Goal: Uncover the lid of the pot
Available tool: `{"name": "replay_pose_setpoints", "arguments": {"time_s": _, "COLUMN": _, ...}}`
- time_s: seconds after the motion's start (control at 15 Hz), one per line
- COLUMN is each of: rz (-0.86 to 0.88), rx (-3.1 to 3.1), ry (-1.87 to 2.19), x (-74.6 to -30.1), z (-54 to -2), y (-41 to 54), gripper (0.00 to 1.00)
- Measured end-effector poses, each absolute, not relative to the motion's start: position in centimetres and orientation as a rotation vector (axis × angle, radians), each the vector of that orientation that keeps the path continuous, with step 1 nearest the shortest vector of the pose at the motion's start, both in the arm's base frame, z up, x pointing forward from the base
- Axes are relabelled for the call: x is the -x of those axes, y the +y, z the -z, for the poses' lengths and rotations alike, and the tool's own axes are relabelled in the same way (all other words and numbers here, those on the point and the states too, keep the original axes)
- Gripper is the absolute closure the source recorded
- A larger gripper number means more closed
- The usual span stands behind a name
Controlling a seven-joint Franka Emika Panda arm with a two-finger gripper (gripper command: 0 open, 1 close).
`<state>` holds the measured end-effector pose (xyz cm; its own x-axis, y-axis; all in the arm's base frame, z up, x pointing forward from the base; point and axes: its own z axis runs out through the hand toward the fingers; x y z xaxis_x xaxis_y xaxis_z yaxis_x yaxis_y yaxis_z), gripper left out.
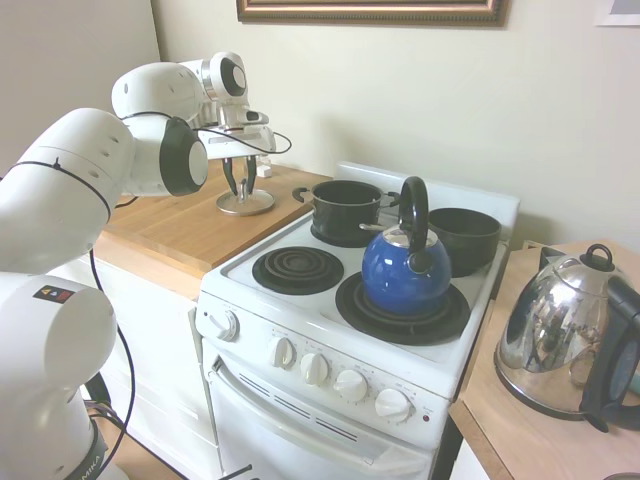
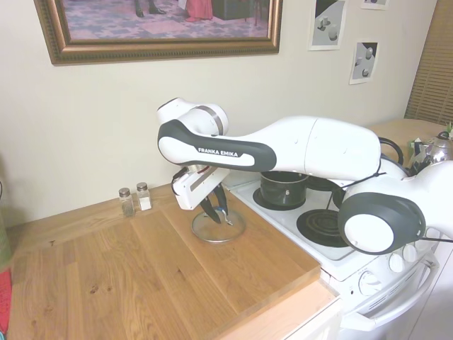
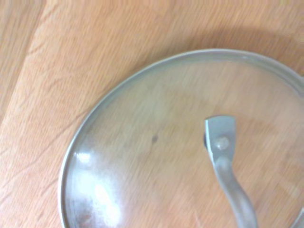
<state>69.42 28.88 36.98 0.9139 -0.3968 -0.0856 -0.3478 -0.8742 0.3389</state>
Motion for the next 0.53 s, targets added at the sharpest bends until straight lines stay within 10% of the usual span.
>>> {"name": "replay_pose_setpoints", "arguments": {"time_s": 0.53, "rz": -0.110, "rx": -2.844, "ry": -0.718, "x": -71.2, "z": -41.4, "y": 30.4, "gripper": 0.00}}
